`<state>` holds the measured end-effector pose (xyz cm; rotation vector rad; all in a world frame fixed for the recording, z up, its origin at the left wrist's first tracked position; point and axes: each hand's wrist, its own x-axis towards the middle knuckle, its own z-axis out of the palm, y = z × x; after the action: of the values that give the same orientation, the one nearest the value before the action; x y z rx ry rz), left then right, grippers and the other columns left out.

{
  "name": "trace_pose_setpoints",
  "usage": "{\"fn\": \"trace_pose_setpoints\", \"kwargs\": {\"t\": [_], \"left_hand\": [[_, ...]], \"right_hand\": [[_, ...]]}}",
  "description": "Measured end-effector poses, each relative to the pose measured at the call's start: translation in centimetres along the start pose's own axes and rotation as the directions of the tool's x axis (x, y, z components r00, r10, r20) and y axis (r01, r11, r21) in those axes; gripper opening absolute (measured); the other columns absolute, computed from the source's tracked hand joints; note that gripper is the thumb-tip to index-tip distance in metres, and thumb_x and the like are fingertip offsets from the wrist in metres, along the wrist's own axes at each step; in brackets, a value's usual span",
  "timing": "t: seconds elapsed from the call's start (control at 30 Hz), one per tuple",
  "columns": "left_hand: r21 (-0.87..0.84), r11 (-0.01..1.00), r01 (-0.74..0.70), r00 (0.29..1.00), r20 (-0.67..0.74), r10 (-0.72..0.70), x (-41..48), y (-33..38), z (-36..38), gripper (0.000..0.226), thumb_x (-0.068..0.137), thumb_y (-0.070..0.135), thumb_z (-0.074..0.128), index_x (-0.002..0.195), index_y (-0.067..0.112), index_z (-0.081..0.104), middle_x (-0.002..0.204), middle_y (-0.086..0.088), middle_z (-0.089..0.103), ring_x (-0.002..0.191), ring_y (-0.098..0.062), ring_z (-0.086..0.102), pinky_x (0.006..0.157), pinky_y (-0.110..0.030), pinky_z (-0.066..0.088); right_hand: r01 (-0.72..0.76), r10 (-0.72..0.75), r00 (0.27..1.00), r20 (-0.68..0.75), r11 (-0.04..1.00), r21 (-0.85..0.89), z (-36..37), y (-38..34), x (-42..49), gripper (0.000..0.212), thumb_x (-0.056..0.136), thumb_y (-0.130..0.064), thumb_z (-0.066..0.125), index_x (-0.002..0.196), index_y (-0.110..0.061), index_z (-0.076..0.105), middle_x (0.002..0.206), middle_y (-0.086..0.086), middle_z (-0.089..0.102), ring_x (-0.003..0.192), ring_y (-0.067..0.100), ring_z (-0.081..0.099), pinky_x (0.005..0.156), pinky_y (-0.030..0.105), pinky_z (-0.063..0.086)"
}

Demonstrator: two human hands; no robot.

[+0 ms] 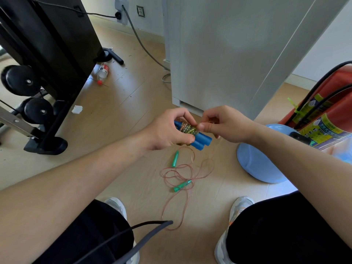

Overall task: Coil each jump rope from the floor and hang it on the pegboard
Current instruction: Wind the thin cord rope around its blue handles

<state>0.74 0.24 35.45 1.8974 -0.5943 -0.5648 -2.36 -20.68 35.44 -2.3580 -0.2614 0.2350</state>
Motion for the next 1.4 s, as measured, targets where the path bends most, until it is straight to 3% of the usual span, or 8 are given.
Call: {"fn": "trace_pose_setpoints", "kwargs": {"t": [0.27, 0.43, 0.67, 0.83, 0.93, 1.1, 1.27, 1.4], "left_hand": [[-0.204, 0.979, 0.016, 0.999, -0.028, -0.023, -0.5, 0.7, -0.5, 0.027, 0.080, -0.007, 0.074, 0.095, 0.013, 0.063, 0.091, -0.006, 0.062, 0.074, -0.008, 0.065, 0.066, -0.031, 0.060], [-0.424, 0.900, 0.096, 0.982, -0.109, -0.156, -0.2, 0.2, -0.8, 0.024, 0.083, -0.002, 0.072, 0.096, 0.016, 0.064, 0.103, -0.007, 0.062, 0.082, -0.017, 0.069, 0.071, -0.033, 0.060], [-0.596, 0.798, 0.091, 0.942, -0.208, -0.263, 0.1, -0.1, -0.7, 0.023, 0.085, -0.002, 0.071, 0.098, 0.014, 0.061, 0.106, -0.009, 0.061, 0.081, -0.022, 0.073, 0.067, -0.034, 0.062], [-0.196, 0.979, 0.061, 0.874, -0.463, -0.147, 0.6, -1.2, -0.5, 0.030, 0.074, 0.010, 0.084, 0.093, 0.021, 0.063, 0.100, -0.004, 0.065, 0.085, -0.023, 0.070, 0.068, -0.037, 0.062], [0.124, 0.989, 0.082, 0.883, -0.470, -0.014, 0.6, -1.6, -0.2, 0.032, 0.070, 0.020, 0.084, 0.092, 0.027, 0.062, 0.088, 0.007, 0.066, 0.079, -0.015, 0.064, 0.069, -0.031, 0.054], [0.089, 0.995, 0.048, 0.947, -0.321, -0.017, 0.6, -1.6, -0.3, 0.034, 0.071, 0.018, 0.086, 0.094, 0.028, 0.063, 0.094, 0.001, 0.067, 0.089, -0.024, 0.068, 0.076, -0.048, 0.061], [0.076, 0.996, -0.039, 0.988, -0.149, 0.050, 0.3, -0.1, -0.3, 0.039, 0.078, 0.003, 0.080, 0.111, 0.020, 0.067, 0.103, 0.000, 0.068, 0.090, -0.011, 0.066, 0.082, -0.026, 0.058], [0.025, 0.999, -0.021, 0.994, -0.103, 0.024, 0.2, 0.2, -0.3, 0.034, 0.077, -0.007, 0.077, 0.098, 0.019, 0.070, 0.092, -0.002, 0.071, 0.078, -0.004, 0.067, 0.073, -0.020, 0.057]], "right_hand": [[-0.122, 0.101, 0.991, 0.091, 0.953, 0.277, 0.5, 1.3, 0.1, 0.035, 0.091, -0.047, 0.055, 0.078, -0.016, 0.065, 0.062, -0.003, 0.051, 0.058, 0.009, 0.050, 0.059, 0.023, 0.050], [-0.197, 0.168, 0.977, 0.128, 0.943, 0.269, 1.3, 1.4, 0.4, 0.030, 0.104, -0.026, 0.048, 0.084, -0.017, 0.069, 0.058, -0.006, 0.048, 0.056, 0.013, 0.046, 0.061, 0.034, 0.051], [-0.255, 0.202, 0.958, 0.203, 0.924, 0.284, 3.3, -0.7, -0.1, 0.040, 0.106, -0.039, 0.039, 0.097, -0.012, 0.068, 0.062, 0.001, 0.047, 0.051, 0.014, 0.045, 0.055, 0.033, 0.054], [-0.091, 0.092, 0.982, 0.165, 0.996, -0.012, 3.6, -2.6, -0.8, 0.026, 0.103, -0.031, 0.045, 0.113, -0.025, 0.068, 0.061, -0.007, 0.053, 0.048, 0.007, 0.053, 0.056, 0.030, 0.054], [0.009, 0.014, 0.991, 0.136, 0.986, -0.168, 3.3, -3.4, -1.0, 0.028, 0.101, -0.033, 0.049, 0.099, -0.016, 0.070, 0.059, -0.004, 0.051, 0.051, 0.005, 0.049, 0.057, 0.026, 0.039], [-0.044, 0.033, 0.996, -0.086, 0.991, -0.129, 1.1, -2.8, -0.9, 0.023, 0.097, -0.033, 0.058, 0.084, -0.023, 0.073, 0.056, -0.003, 0.047, 0.053, 0.010, 0.043, 0.050, 0.021, 0.030], [-0.031, 0.020, 0.987, -0.159, 0.997, -0.068, -0.1, -1.4, -0.9, 0.016, 0.093, -0.029, 0.066, 0.077, -0.026, 0.069, 0.057, -0.014, 0.056, 0.057, 0.004, 0.049, 0.053, 0.015, 0.034], [0.007, -0.011, 0.971, -0.237, 1.000, -0.016, -0.1, -0.8, -0.7, 0.019, 0.084, -0.035, 0.077, 0.081, -0.024, 0.061, 0.062, -0.005, 0.056, 0.056, 0.008, 0.044, 0.055, 0.023, 0.036]]}}
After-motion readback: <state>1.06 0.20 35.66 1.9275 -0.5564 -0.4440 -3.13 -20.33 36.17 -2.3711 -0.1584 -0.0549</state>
